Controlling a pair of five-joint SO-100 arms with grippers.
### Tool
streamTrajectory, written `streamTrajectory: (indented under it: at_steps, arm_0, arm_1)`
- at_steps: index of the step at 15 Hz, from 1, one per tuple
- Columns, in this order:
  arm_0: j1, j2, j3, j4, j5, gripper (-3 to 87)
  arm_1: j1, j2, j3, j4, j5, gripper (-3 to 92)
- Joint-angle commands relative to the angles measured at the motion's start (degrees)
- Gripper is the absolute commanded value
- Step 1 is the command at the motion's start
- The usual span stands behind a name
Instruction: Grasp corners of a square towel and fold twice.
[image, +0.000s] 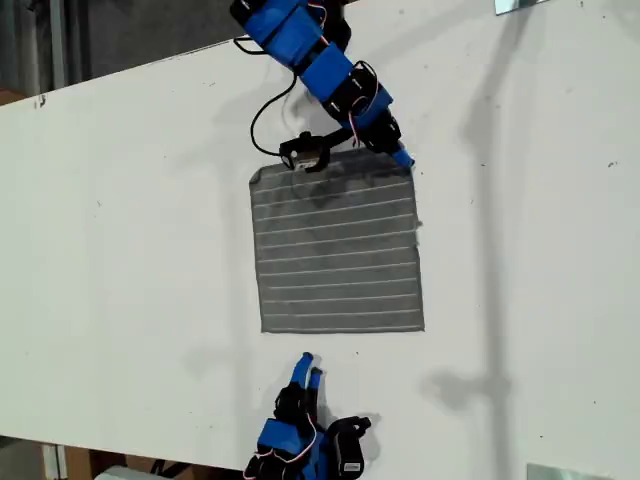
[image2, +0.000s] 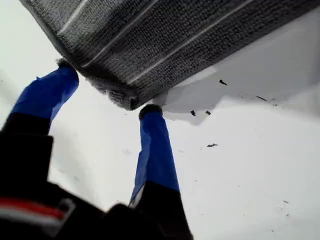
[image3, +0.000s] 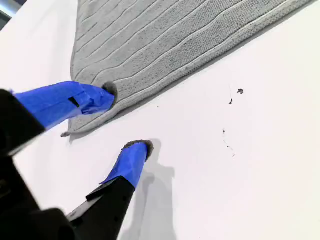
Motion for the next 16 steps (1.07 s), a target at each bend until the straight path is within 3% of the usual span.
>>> streamTrajectory:
  at_steps: [1,5,12,16]
  arm_0:
    - [0.53,0.00,0.18,-1.23,0.35,18.6]
    - [0.62,0.00,0.18,-1.23,0.35,18.5]
    - [0.70,0.00,0.18,-1.23,0.18,18.4]
    - [0.70,0.00,0.18,-1.23,0.26,18.5]
  arm_1:
    - [-1.05,8.44,0.97,5.10,2.29,29.4]
    - [-1.14,6.33,5.01,-4.39,1.85,29.2]
    - [0.88,-2.02,4.39,-13.36,-0.88,26.5]
    - [3.60,-12.39,-4.39,-12.22,-4.22,22.5]
